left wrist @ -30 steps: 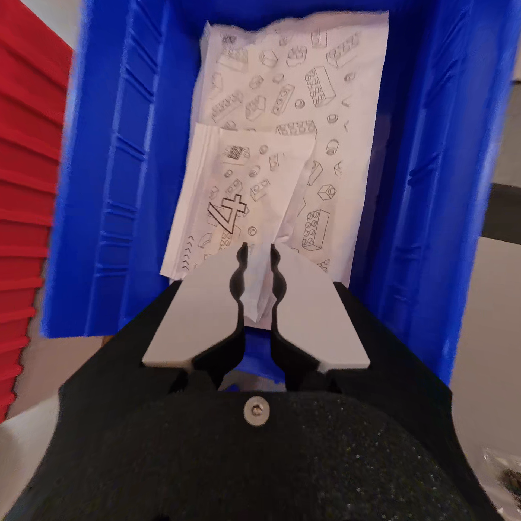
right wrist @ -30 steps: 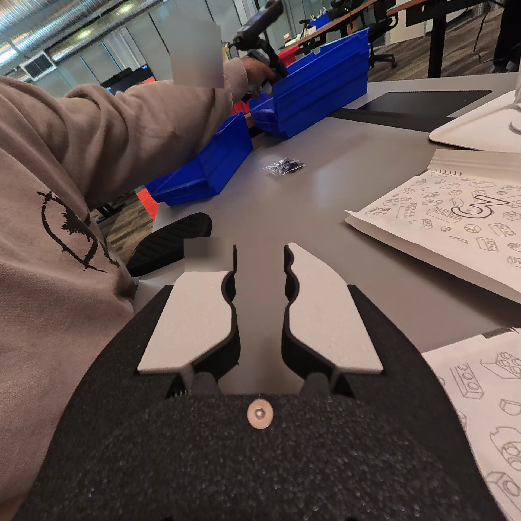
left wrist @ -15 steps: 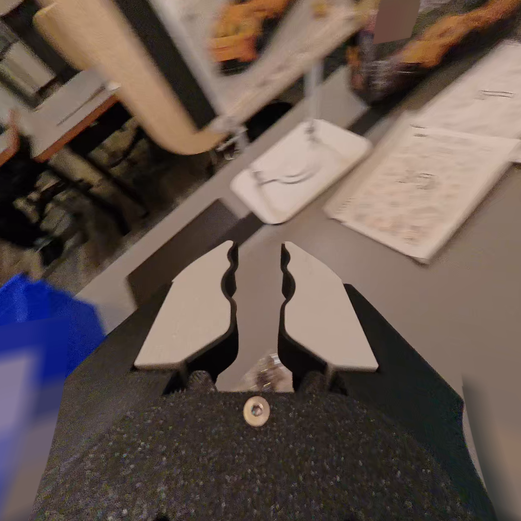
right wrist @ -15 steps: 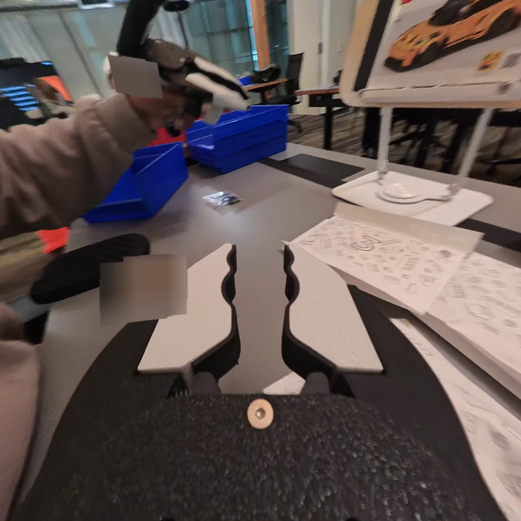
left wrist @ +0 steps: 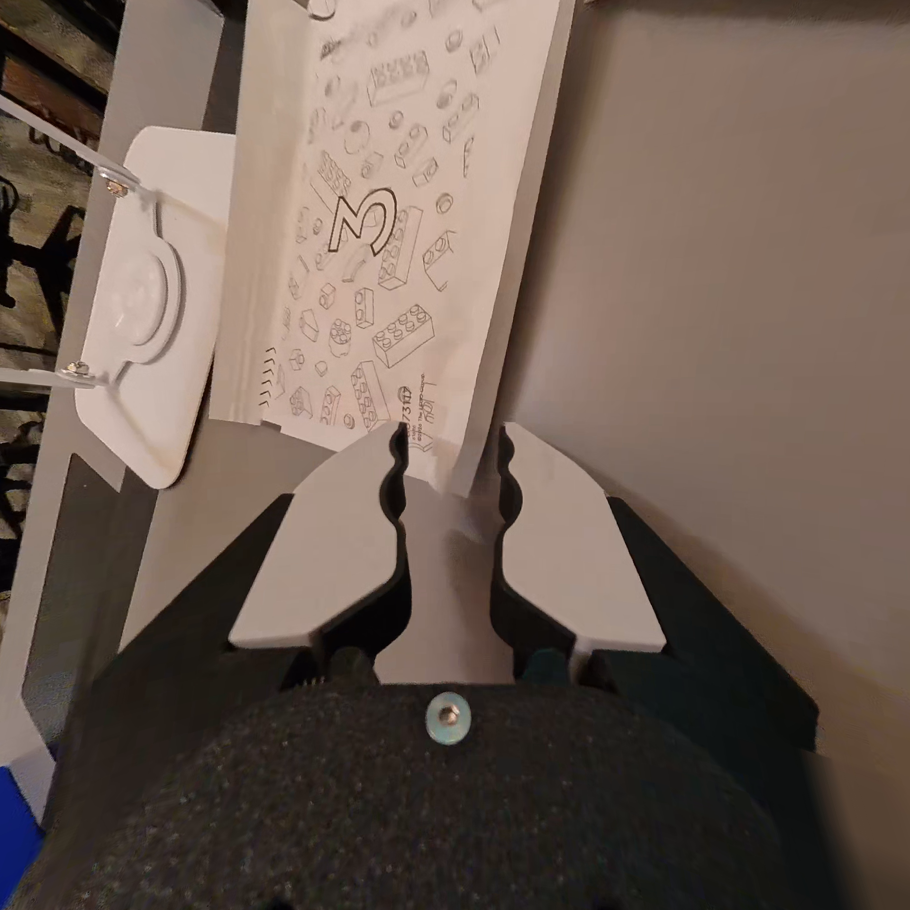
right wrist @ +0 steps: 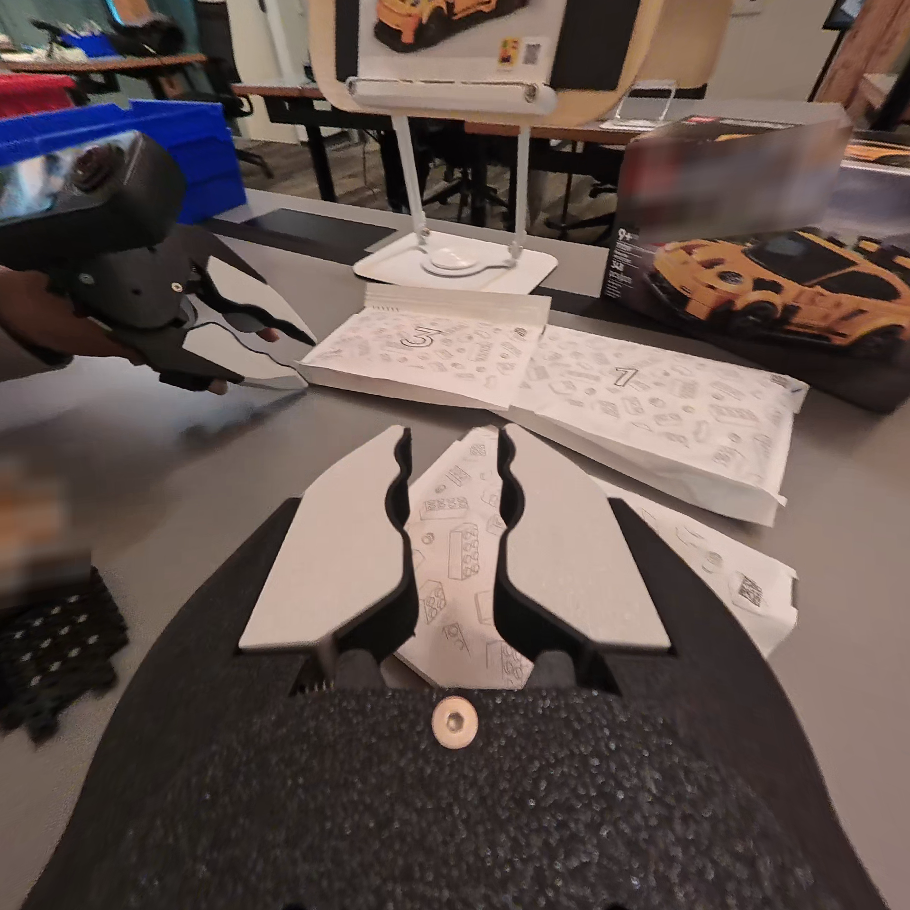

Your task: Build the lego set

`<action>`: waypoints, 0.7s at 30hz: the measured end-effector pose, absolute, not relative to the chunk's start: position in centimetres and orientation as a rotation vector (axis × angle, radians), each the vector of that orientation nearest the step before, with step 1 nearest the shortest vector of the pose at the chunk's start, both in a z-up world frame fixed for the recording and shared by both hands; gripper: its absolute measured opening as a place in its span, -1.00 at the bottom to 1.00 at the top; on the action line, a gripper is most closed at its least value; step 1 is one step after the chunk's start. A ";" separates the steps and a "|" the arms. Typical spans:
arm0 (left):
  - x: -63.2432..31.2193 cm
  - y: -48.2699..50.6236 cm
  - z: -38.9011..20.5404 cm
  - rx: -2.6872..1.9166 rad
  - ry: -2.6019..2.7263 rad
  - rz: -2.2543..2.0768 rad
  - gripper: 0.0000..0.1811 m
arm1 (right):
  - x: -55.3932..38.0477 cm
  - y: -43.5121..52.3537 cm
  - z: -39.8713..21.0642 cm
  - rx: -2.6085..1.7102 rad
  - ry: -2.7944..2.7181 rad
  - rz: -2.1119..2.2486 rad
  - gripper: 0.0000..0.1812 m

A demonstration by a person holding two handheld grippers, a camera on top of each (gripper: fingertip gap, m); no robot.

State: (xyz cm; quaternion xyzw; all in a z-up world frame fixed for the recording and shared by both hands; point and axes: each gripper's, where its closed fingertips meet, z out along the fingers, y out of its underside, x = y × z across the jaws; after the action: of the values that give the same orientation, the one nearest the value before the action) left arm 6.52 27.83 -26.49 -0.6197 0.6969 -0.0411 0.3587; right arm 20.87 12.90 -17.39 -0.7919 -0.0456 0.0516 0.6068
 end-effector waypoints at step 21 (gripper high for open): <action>-0.7 23.3 -19.0 -1.234 1.509 0.036 -0.99 | 16.3 12.8 -18.8 -1.899 -0.051 0.624 -0.53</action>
State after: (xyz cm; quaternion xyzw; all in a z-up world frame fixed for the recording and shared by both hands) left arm -0.74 23.28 -19.03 -0.5239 0.6406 0.0151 0.5612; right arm 16.31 12.81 -18.81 -0.7991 -0.0214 0.2627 0.5404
